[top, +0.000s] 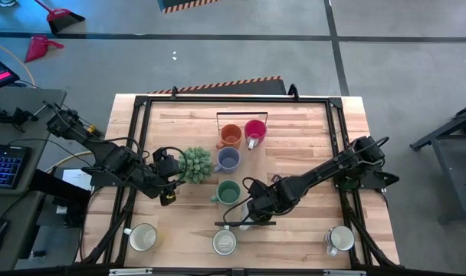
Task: Place coffee mugs
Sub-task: Put the green mug on the shelf
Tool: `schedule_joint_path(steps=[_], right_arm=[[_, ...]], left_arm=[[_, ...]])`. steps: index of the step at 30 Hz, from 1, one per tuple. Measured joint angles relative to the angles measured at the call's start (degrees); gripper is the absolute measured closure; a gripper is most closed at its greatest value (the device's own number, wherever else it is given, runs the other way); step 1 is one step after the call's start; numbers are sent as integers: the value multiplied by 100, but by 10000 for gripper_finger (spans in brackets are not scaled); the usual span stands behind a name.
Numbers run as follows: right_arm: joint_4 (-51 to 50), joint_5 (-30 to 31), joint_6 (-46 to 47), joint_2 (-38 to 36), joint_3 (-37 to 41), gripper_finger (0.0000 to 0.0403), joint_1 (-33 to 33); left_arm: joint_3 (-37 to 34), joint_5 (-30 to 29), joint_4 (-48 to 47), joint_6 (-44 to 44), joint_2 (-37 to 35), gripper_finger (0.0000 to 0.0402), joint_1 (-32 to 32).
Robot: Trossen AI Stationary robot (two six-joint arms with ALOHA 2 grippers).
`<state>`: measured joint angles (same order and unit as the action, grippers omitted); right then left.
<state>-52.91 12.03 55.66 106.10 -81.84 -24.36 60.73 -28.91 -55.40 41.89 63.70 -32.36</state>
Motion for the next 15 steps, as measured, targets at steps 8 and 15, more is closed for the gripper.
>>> schedule_joint_path(steps=[8,15], right_arm=[[-11,0,86,0,0,403,0],[-118,62,131,0,0,403,0]], left_arm=[[0,0,0,-2,-2,241,0],[0,0,0,-7,0,241,0]])
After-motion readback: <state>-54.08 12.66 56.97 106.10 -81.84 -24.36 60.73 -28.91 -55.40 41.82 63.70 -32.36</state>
